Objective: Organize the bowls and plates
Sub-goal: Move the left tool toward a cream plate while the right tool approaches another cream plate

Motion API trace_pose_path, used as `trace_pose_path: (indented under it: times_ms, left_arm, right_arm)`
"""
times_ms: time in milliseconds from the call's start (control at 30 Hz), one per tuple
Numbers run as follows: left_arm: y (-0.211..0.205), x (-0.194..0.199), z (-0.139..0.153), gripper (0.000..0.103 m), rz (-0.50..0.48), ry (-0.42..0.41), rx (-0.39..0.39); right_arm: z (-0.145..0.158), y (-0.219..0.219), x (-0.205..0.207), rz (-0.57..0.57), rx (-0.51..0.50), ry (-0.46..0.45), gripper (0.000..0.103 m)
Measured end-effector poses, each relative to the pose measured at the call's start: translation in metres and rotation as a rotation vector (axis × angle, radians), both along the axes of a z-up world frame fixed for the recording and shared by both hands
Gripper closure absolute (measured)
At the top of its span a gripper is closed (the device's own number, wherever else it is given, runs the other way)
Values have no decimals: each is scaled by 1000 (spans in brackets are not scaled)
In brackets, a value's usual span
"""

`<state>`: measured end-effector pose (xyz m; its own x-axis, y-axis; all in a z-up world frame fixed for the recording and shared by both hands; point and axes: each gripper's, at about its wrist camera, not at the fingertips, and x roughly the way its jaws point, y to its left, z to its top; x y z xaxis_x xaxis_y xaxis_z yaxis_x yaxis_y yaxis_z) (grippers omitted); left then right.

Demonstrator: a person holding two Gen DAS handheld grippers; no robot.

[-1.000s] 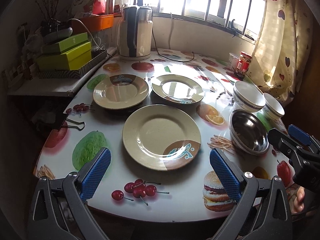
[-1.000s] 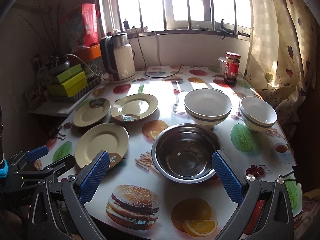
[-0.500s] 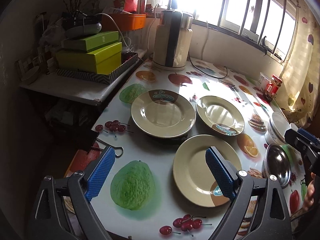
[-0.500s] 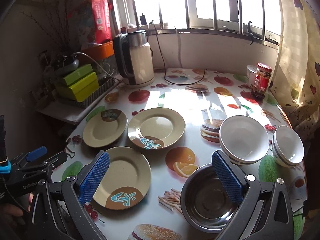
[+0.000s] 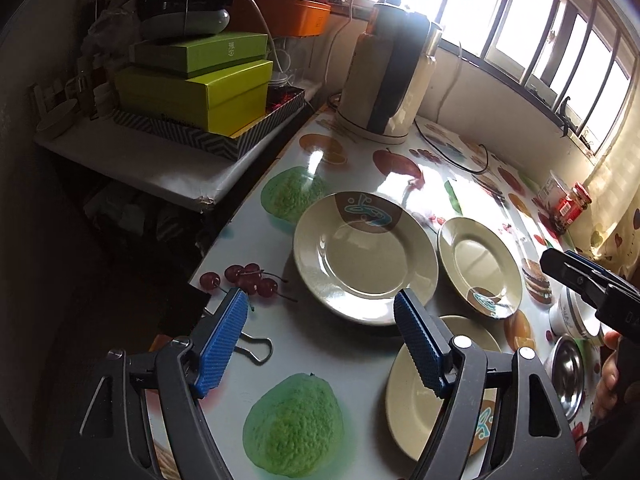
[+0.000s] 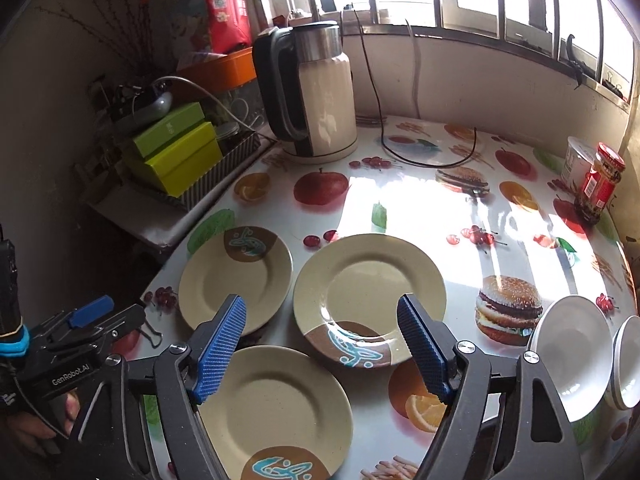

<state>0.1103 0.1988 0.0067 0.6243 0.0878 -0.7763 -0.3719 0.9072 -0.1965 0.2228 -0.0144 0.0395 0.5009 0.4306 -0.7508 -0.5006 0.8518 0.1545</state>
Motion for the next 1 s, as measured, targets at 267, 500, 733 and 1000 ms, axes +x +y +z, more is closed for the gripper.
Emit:
trace_pose_path:
  times_ms: [267,500,733,1000]
  left_arm:
    - [14,23,-18,37,10,34,-39]
    - [27,40,-36,42,13,51,-105]
    - [32,52,-48,48,23,80,-103]
    - [32,56,-53,50,25,82,-93]
  right_arm:
    - [-20,37,35,98,16,56,41]
    - [-46,59,54,153,-19,102,54]
    - [-69,68,77,159,-22,158,63]
    - [-78,76,83,203,8,185,63]
